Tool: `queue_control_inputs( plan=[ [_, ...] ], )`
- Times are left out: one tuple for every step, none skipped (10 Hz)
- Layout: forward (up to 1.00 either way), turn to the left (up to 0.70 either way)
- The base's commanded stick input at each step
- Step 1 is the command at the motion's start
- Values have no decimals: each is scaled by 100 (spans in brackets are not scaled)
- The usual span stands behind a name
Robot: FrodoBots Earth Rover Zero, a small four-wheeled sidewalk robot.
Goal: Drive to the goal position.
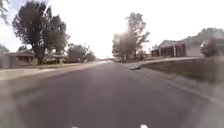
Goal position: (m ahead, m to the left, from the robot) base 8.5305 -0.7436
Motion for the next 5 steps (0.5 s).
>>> queue_control_inputs(
  plan=[
    [100, 0],
    [100, 0],
    [100, 0],
    [100, 0],
    [100, 0]
  ],
)
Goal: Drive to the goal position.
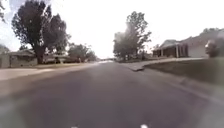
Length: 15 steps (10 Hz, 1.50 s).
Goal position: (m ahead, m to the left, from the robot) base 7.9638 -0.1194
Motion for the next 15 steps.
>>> queue_control_inputs(
  plan=[
    [100, 0],
    [100, 0],
    [100, 0],
    [100, 0],
    [100, 0],
    [100, 0],
    [100, 0],
    [100, 0],
    [100, 0],
    [100, 0],
    [100, 0],
    [100, 0],
    [100, 0],
    [100, 0],
    [100, 0]
  ],
)
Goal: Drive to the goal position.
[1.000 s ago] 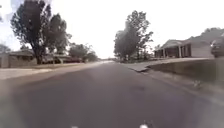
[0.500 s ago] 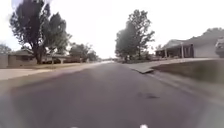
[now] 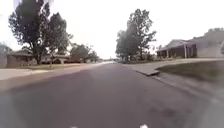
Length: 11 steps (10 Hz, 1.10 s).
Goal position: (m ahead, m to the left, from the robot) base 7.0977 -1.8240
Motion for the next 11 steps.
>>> queue_control_inputs(
  plan=[
    [100, 0],
    [100, 0],
    [100, 0],
    [100, 0],
    [100, 0],
    [100, 0],
    [100, 0],
    [100, 0],
    [100, 0],
    [100, 0],
    [100, 0]
  ],
)
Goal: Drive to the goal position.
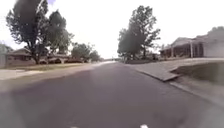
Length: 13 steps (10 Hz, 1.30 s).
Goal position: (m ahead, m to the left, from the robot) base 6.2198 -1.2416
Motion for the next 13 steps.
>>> queue_control_inputs(
  plan=[
    [100, 0],
    [100, 0],
    [100, 0],
    [100, 0],
    [100, 0],
    [100, 0],
    [100, 0],
    [100, 0],
    [100, 0],
    [100, 0],
    [100, 0],
    [100, 0],
    [100, 0]
  ],
)
